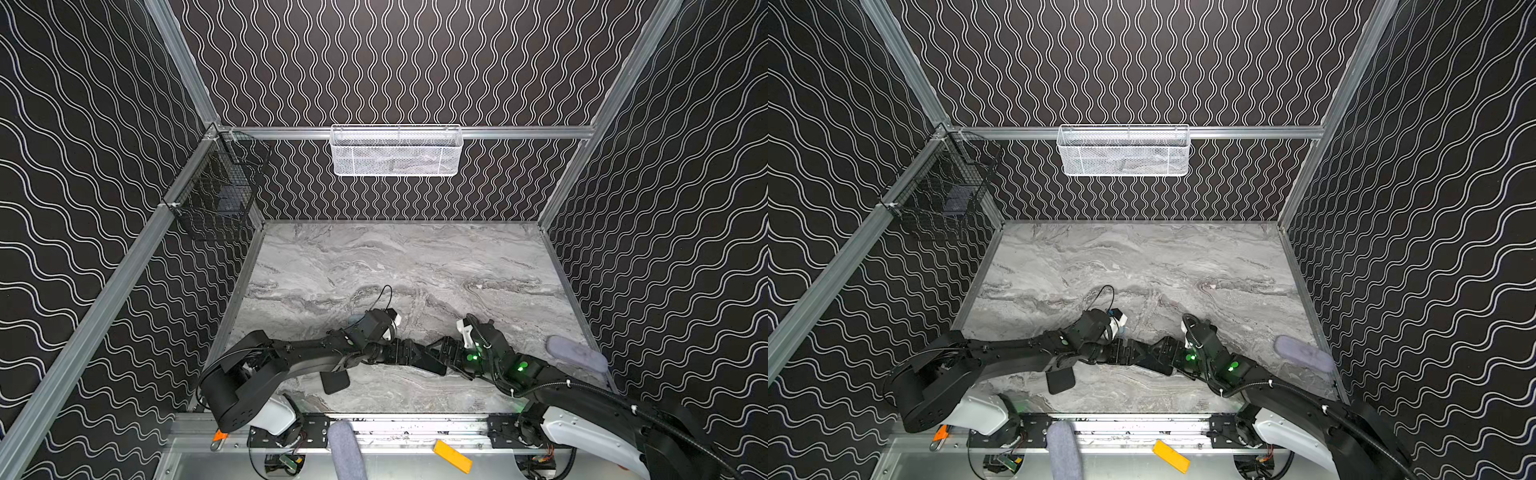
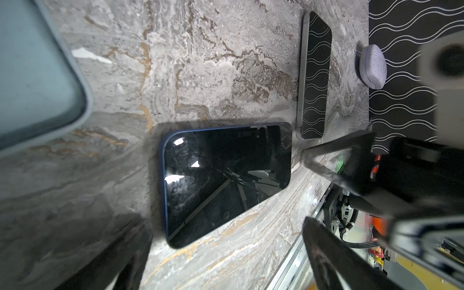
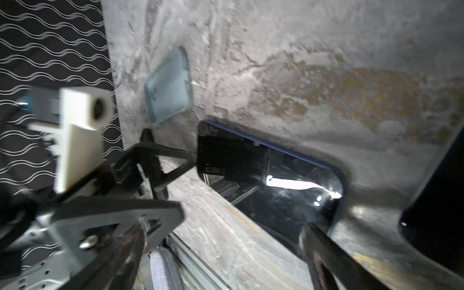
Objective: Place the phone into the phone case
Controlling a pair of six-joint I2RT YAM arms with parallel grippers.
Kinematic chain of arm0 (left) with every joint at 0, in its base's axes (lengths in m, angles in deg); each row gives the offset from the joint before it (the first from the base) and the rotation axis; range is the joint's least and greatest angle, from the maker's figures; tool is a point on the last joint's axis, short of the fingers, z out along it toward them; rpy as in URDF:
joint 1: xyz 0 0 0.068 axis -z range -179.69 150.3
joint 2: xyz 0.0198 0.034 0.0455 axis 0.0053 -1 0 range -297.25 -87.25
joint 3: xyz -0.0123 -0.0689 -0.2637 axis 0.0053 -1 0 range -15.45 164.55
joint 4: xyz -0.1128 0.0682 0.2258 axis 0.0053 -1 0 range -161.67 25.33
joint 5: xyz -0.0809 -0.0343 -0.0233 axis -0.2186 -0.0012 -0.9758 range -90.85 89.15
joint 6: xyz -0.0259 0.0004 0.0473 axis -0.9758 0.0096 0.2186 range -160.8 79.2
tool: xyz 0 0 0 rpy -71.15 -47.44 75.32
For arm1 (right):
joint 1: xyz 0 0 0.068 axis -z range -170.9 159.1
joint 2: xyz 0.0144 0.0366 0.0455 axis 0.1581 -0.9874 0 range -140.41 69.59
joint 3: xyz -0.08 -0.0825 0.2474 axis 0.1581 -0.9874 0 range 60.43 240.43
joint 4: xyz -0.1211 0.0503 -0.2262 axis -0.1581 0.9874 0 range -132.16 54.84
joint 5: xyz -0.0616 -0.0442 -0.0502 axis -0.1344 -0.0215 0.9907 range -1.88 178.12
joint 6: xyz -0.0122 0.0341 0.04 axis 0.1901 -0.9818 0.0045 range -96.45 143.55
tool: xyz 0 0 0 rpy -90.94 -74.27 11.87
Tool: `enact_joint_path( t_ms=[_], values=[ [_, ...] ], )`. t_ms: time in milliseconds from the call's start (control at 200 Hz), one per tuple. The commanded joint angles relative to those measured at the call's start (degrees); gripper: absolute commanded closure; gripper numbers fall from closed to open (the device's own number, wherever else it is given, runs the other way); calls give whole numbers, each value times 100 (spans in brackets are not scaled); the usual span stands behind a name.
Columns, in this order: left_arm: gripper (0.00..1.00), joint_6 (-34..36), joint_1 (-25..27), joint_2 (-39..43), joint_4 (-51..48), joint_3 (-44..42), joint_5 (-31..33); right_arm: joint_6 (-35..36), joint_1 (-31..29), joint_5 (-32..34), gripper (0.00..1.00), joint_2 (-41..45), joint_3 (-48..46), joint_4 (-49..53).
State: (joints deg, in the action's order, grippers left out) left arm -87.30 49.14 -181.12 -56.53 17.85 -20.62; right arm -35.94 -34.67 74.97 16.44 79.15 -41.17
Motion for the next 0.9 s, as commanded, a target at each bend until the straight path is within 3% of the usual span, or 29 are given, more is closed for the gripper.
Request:
enact_joint_path(
  t_ms=[0,390,891],
  values=[
    [1,25,-22,-49,70,48,15,77,1,308,0,168,60,707],
    [1,268,-39,-25,-322,206,83,-199,13,-123,0,-615,-436,-473],
    [4,124,-76,-59,241,-24,-194,-379,9,-312,0,-1229,-835,-1432]
  ],
)
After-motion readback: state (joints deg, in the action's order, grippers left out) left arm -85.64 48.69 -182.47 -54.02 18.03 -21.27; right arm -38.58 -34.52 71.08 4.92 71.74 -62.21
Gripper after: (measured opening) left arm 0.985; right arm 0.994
